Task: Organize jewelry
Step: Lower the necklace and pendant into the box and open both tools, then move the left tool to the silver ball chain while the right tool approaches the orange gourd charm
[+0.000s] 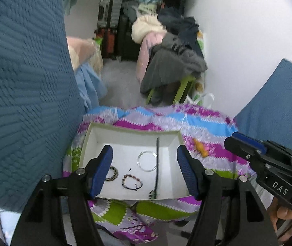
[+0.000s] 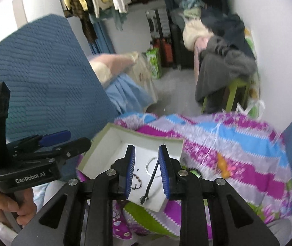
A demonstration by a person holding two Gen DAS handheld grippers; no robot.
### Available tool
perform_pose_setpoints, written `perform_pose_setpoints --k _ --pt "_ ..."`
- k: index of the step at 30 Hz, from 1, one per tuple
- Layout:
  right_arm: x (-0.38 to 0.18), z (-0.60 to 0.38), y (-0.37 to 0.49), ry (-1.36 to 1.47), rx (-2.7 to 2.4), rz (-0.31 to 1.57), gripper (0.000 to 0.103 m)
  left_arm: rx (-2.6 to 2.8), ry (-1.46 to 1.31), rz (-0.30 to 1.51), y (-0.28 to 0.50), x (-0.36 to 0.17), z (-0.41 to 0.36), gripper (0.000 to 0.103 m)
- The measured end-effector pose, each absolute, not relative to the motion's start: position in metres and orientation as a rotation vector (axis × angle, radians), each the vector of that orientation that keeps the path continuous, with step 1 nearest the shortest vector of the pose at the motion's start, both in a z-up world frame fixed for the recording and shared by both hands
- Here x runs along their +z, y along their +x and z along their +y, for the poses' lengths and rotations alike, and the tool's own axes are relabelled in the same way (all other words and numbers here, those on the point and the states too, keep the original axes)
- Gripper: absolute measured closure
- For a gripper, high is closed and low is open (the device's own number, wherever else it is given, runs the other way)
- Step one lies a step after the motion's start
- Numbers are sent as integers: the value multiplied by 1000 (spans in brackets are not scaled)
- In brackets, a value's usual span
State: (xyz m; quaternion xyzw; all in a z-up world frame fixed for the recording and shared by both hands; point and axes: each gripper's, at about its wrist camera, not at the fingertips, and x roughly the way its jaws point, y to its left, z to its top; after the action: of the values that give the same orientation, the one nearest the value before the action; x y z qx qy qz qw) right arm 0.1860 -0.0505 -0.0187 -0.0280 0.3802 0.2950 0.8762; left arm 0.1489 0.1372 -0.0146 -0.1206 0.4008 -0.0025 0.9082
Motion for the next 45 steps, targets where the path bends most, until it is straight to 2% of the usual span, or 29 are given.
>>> perform_pose_setpoints --k 9,18,33,45 --pt "21 -86 167 -63 612 688 81 8 -258 718 124 29 115 37" --pt "21 -122 152 -85 582 656 81 10 -247 653 107 39 83 37" --pt "-22 -181 143 -68 523 666 80 -31 -291 695 106 -14 30 38" --pt "-103 -207 168 -49 517 701 80 -16 -382 806 116 -91 9 38"
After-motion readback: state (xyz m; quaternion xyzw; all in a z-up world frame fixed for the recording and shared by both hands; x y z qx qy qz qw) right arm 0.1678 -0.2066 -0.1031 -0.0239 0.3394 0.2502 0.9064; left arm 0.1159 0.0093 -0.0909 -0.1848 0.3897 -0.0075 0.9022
